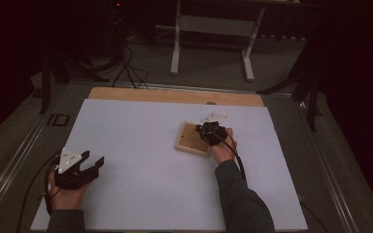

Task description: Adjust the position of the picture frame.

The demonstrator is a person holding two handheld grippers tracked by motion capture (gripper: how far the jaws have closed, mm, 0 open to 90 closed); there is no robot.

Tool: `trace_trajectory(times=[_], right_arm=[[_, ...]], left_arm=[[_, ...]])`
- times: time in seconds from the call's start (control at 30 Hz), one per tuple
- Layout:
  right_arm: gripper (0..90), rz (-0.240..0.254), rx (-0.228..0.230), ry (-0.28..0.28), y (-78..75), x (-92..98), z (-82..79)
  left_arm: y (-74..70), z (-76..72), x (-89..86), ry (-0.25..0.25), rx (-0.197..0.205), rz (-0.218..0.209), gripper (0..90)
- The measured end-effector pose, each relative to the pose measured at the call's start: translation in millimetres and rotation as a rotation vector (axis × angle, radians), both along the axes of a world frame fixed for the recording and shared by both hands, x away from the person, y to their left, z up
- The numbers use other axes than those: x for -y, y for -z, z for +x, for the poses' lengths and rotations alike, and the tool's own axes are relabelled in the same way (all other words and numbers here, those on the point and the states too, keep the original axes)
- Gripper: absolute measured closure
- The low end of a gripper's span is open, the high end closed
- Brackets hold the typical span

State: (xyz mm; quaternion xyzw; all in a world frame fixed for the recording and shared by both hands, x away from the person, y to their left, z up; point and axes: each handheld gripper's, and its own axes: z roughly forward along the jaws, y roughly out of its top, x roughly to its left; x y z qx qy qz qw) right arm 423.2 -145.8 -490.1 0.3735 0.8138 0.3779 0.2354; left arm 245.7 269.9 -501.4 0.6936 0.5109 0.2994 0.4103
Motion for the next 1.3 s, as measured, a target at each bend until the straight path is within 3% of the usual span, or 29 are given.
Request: trace_trajectory(times=[0.23, 0.53, 0.77, 1.1, 1.3], right_arm=[[89.7, -0.053, -0.024, 0.049, 6.9, 16.3, 9.2], [89.7, -0.097, -0.053, 0.048, 21.2, 22.7, 5.8], [89.8, -0.151, -0.050, 0.019, 19.4, 18.2, -0.6], [89.9, -0.140, -0.075, 0.007, 17.9, 18.3, -10.6], [89.9, -0.072, -0.092, 0.001, 19.9, 21.6, -23.3]], left_arm=[[0.1, 0.0, 0.0, 0.001, 0.000, 0.001, 41.5], [0.0, -0.2, -0.1, 0.000, 0.000, 0.000, 41.5], [0.0, -0.3, 0.3, 0.001, 0.000, 0.003, 41.5], [0.1, -0.3, 1.1, 0.001, 0.001, 0.002, 41.5], [0.4, -0.2, 2.1, 0.004, -0.003, 0.007, 41.6]])
